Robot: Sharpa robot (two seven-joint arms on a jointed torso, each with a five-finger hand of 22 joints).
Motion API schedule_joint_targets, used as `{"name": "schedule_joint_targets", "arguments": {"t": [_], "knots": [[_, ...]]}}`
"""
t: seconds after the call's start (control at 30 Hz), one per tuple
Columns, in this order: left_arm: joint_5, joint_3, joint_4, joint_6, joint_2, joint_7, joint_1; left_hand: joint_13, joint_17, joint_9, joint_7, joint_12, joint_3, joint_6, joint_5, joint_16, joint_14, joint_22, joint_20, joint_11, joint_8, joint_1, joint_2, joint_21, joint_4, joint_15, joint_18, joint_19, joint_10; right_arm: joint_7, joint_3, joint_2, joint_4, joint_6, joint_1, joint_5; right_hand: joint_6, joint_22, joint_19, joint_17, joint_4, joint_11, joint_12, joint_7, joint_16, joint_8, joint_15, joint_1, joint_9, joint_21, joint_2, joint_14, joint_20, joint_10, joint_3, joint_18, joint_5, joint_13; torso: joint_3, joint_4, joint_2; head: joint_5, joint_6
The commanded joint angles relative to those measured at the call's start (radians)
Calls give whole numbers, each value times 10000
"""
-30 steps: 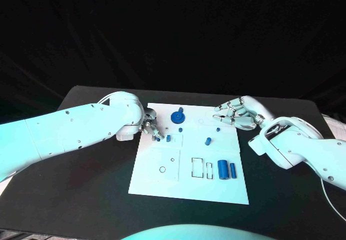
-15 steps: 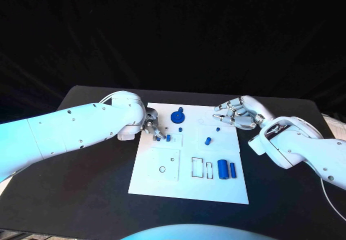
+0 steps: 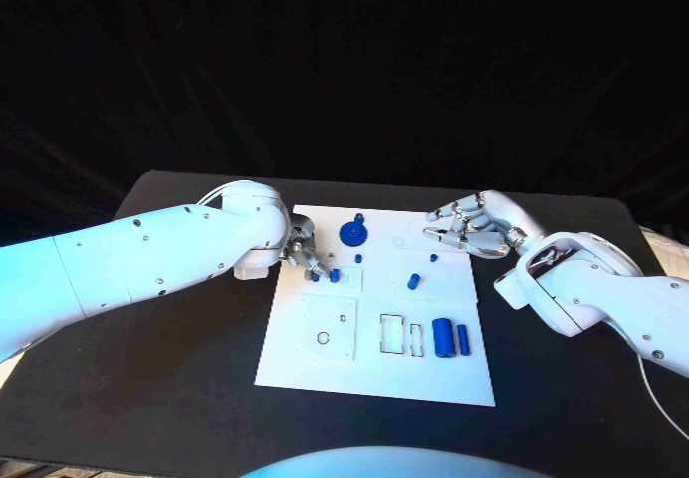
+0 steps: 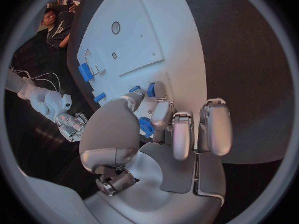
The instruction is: Assemble the parts on the task board
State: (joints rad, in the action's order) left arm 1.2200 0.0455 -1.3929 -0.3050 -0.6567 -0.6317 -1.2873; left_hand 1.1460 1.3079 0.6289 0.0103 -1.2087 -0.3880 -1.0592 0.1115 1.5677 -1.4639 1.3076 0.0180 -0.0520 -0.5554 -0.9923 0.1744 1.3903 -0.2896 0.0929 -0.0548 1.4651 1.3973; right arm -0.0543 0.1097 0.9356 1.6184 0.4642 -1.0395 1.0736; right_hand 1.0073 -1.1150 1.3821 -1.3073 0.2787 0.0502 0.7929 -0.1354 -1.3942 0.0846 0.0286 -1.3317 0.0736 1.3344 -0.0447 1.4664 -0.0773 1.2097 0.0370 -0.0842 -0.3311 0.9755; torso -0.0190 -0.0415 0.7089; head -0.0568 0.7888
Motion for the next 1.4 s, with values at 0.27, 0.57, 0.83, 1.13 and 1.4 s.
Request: {"name": "schedule_joint_targets", "arguments": {"t": [0.27,0.57,0.83,1.13,1.4], "knots": [[3,-56,-242,682,-258,87,-72,-96,2628,-41,4,82,1055,-77,40,31,-1069,1127,-47,-1,73,228,-258,-99,-25,65,44,154,23,-7,1,-27,-17,-135,6,29,58,10,-82,-159,22,-19,-41,7,62,29,-6,14,-12,-59,60,499,11,-82,65,-45,-41,-13,-9,0,0,14,-41],[-1540,-78,-300,2976,-523,1200,-99,-2778,2459,-213,240,2549,2475,531,26,-84,-1018,108,61,209,179,544,-762,-1555,-33,-72,-275,-498,-1414,-5,1,-53,-50,-154,7,29,58,10,-82,-159,22,-19,-41,7,62,29,-6,14,-12,-59,60,499,11,-82,65,-45,-41,-13,-7,-2,0,48,-54],[-2721,-78,-214,4532,-686,2689,-112,-5085,-3415,-993,1131,5082,2761,2169,145,-5486,1679,-4095,624,1021,967,-641,-988,-7650,55,-780,-1206,-3423,-3881,-5,0,-71,-74,-161,8,28,58,10,-82,-159,22,-19,-41,7,62,29,-6,14,-12,-59,60,499,11,-82,65,-45,-41,-13,6,-11,-1,87,-80],[-226,58,-42,5144,-198,5434,113,-7193,-6035,-2214,1449,7181,835,2861,114,-8626,2902,-5495,1024,1463,1681,-4751,-630,-9384,1233,-1087,-1270,-3661,-5135,-4,0,-103,-106,-108,12,27,48,102,-126,-109,9,-19,-96,5,108,23,-7,-14,-15,-115,97,484,9,-121,80,-63,-72,-69,-26,16,20,196,-181],[2030,101,230,5232,270,6256,498,-8963,-6418,-3559,1323,8447,294,2191,100,-8845,2486,-5492,976,1506,2622,-5063,125,-9344,1458,-1076,-1275,-3325,-4655,-25,0,-154,-122,-83,21,0,41,125,-140,-94,27,-12,-104,-1,128,19,-10,-14,-17,-133,184,476,6,-139,82,-67,-75,-89,-17,58,35,224,-258]]}}
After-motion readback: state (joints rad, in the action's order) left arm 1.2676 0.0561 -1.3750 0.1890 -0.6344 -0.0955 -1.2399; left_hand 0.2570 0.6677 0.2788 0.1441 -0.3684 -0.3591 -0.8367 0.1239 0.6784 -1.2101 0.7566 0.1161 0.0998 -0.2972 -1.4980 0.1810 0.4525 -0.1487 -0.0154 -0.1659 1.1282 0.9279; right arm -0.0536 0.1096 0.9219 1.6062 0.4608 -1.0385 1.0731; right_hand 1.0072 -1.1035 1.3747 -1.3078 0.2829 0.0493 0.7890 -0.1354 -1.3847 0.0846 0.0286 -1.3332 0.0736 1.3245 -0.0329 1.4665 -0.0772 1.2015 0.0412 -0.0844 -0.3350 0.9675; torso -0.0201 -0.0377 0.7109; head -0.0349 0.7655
